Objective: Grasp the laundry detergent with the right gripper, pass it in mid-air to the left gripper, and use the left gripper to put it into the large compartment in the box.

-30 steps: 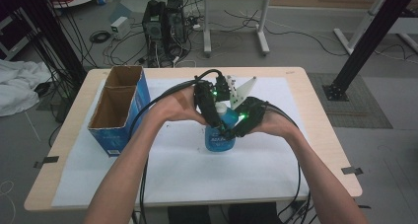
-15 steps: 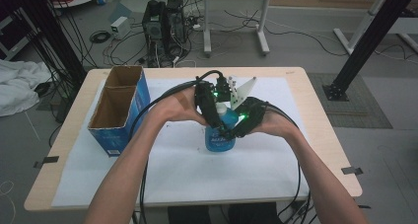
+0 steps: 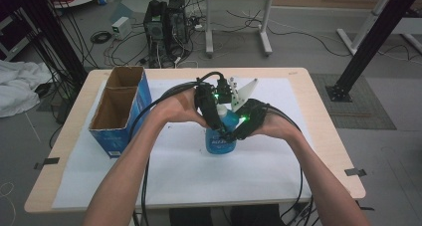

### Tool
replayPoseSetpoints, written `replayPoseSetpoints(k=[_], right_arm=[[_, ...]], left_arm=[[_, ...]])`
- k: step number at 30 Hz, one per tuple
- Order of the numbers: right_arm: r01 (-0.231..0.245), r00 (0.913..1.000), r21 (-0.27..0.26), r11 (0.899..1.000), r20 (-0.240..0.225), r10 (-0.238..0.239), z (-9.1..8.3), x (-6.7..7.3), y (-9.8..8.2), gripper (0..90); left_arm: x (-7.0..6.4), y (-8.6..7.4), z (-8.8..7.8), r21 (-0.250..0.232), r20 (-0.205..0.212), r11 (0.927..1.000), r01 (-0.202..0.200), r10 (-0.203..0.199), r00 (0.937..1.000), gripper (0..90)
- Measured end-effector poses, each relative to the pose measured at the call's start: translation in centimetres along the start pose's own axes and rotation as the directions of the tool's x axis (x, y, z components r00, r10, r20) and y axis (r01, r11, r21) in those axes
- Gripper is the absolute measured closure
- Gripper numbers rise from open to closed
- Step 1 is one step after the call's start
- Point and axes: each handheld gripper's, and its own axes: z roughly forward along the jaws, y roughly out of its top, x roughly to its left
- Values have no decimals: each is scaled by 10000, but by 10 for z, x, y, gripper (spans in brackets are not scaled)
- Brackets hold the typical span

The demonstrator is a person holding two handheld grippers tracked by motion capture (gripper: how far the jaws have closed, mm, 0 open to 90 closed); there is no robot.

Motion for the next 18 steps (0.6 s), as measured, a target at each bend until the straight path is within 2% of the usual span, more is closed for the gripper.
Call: replayPoseSetpoints(k=[1,4,8,9,10,11,12,15,16,18], right_arm=[[199,9997,3,9998,106,-199,0,-2,0,452],[361,9990,-116,9993,267,-358,0,-3,0,452],[373,9990,-134,9992,241,-370,0,-3,0,448],[709,9973,-17,9975,209,-709,-1,-5,-1,447],[463,9987,-101,9989,220,-461,0,-3,-1,446],[717,9972,-42,9974,214,-716,-1,-4,-1,445],[824,9962,-124,9965,292,-820,0,-5,-2,445],[618,9980,-339,9975,178,-612,2,-3,-3,442],[852,9958,-515,9950,370,-833,2,-5,-3,441],[957,9950,-568,9938,325,-940,3,-6,-4,440]], left_arm=[[0,0,0,-29,-5,10000,-21,21,10000,384],[-1,-1,0,-78,-16,10000,43,-44,10000,384],[-2,-1,-1,-86,-80,10000,-45,44,10000,385],[-2,-1,-1,-98,-100,9999,-44,43,9999,385],[-2,-1,-1,-105,-87,9999,-22,22,10000,384],[-2,-1,-1,-84,-57,10000,-5,5,10000,385],[-2,-1,0,-135,-48,9999,-25,25,10000,385],[-3,-1,0,-172,-38,9999,7,-8,10000,384],[-3,-1,0,-72,-45,10000,-22,21,10000,384],[-3,-1,0,-125,-15,9999,-18,18,10000,384]])
